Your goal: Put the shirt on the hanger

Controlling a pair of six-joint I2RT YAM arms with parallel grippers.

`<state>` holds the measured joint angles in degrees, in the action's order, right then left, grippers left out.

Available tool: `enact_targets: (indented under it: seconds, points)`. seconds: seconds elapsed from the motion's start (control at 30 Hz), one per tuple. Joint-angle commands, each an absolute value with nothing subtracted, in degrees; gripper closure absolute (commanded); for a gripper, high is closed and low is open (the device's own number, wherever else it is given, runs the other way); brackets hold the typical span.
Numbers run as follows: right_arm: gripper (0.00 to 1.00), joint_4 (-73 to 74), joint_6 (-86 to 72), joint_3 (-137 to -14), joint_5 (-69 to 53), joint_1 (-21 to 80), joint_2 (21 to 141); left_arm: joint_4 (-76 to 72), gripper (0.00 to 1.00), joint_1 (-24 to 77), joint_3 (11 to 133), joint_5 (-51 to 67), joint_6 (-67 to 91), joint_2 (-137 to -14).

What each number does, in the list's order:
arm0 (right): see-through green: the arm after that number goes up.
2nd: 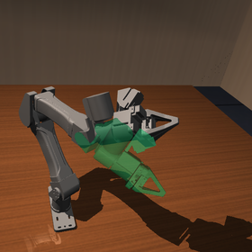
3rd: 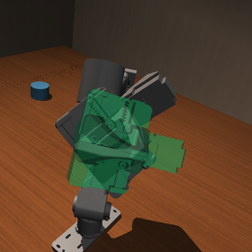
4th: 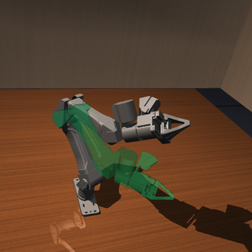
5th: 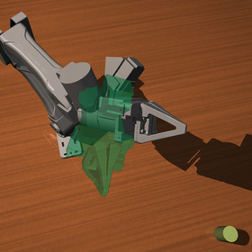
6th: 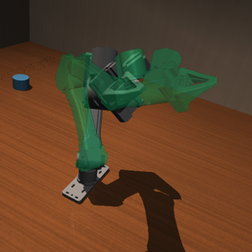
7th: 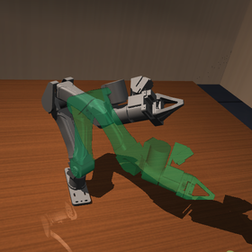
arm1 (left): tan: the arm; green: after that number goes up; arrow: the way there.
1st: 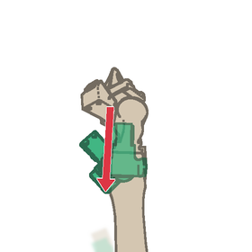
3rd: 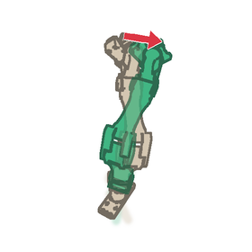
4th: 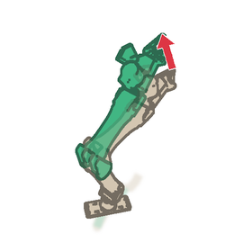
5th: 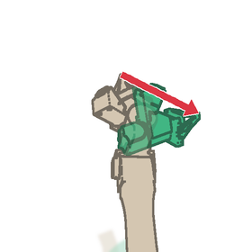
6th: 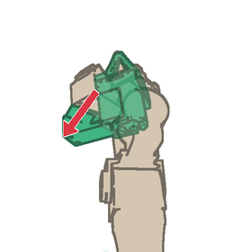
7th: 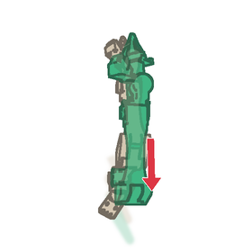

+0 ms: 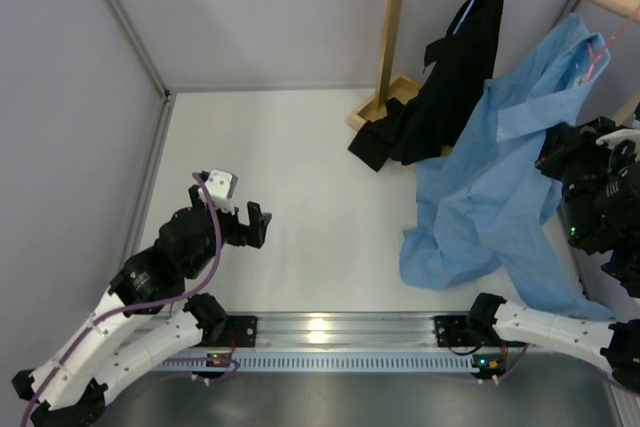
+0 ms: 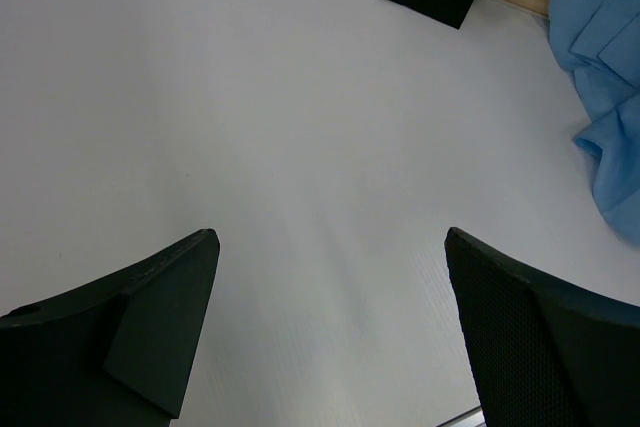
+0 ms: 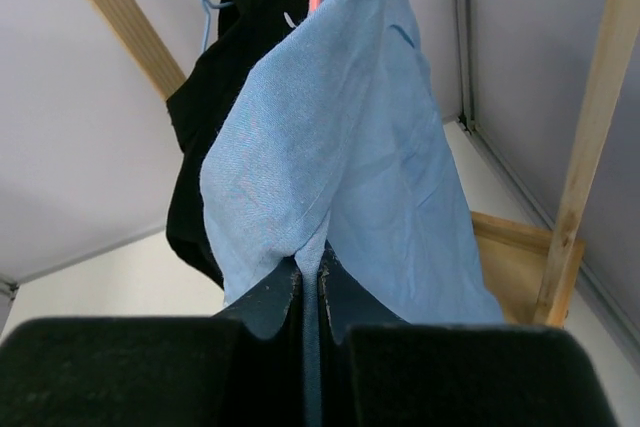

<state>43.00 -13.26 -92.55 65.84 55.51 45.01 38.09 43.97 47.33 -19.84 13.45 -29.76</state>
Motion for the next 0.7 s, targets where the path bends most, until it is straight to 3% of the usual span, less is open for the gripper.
enact_targets:
  seconds: [0.0, 0.2, 0.3, 0.43, 0.67]
  points:
    - [1.0, 35.16, -13.44, -91.32, 70.04, 56.34, 46.14, 35.68, 0.02, 43.95, 46.76, -20.48, 13.89, -28.92]
    - [1.0, 33.75, -14.76, -86.14, 69.01, 52.05, 48.86, 35.33, 0.02, 43.95, 46.41, -19.78, 13.89, -28.48]
    - [1.0, 32.09, -13.28, -85.43, 65.32, 43.53, 52.2, 35.16, 0.02, 43.95, 46.32, -19.34, 13.71, -28.83]
    - [1.0, 22.87, -6.52, -82.19, 64.42, 35.08, 53.17, 35.07, 0.02, 43.95, 46.14, -19.07, 13.8, -28.83]
    - [1.0, 7.05, 8.16, -78.4, 63.28, 32.17, 54.67, 34.8, 0.02, 43.95, 46.14, -18.46, 13.45, -29.0]
